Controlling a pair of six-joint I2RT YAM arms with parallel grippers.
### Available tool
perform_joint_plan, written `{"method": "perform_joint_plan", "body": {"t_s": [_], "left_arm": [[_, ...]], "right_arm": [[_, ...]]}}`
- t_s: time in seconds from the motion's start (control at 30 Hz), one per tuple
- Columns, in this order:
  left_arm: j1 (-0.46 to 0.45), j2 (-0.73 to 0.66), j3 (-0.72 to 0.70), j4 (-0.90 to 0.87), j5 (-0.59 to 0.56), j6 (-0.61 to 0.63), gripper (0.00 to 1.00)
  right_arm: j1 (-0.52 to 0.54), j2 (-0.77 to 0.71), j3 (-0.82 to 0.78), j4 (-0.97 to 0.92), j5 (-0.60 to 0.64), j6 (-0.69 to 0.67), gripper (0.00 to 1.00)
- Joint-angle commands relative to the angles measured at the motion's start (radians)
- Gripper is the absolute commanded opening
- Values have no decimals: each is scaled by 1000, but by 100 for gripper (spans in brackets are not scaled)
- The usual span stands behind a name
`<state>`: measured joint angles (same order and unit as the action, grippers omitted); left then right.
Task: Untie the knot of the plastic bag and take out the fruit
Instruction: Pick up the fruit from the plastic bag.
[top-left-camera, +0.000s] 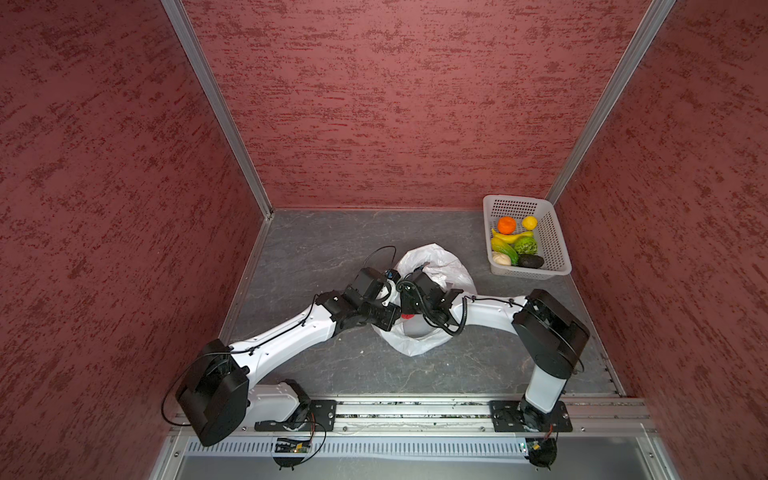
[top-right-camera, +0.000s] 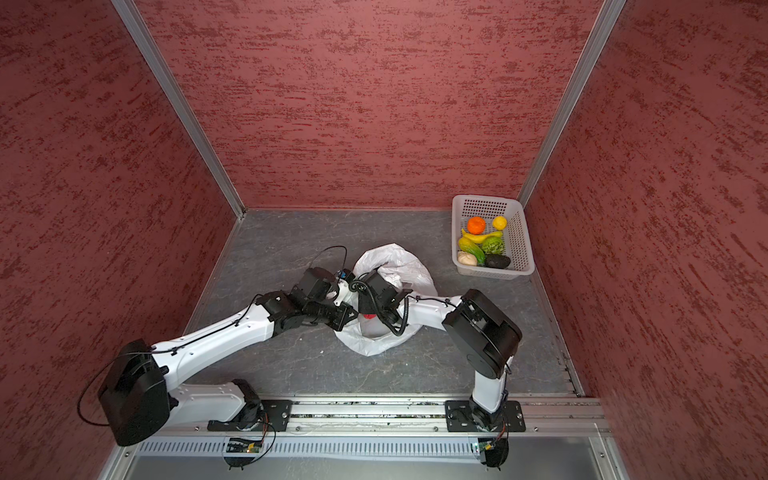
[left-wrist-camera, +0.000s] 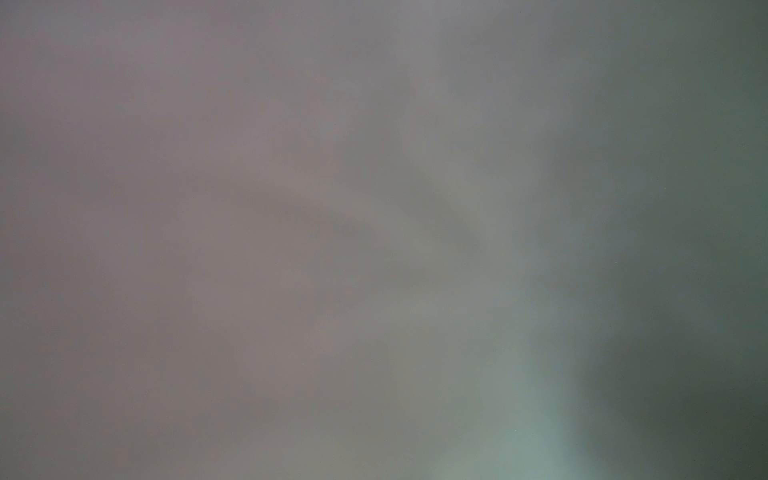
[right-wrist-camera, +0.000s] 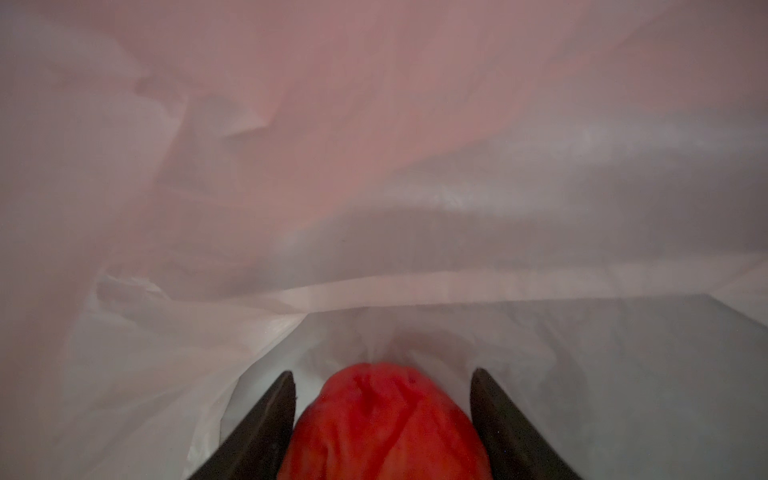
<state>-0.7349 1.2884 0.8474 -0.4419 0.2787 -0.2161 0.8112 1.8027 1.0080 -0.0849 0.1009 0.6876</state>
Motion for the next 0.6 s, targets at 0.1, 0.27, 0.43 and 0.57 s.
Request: {"method": "perform_joint_plan", "body": {"t_s": [0.1,0.27,0.43,0.57], "left_arm": [[0,12,0,27,45,17,0],[22,23,13,35,46,-3,0],[32,40,32,21,50,1,0],[33,49,39,14,49,4,0]], "right_arm": [[-4,-67,-3,-46,-52,2,56],[19,-140,-28,-96,-82,-25,55],[49,-226,-55,-153,-84,-33,55],[68,-295,-42,-230,-61,-42,55]]}}
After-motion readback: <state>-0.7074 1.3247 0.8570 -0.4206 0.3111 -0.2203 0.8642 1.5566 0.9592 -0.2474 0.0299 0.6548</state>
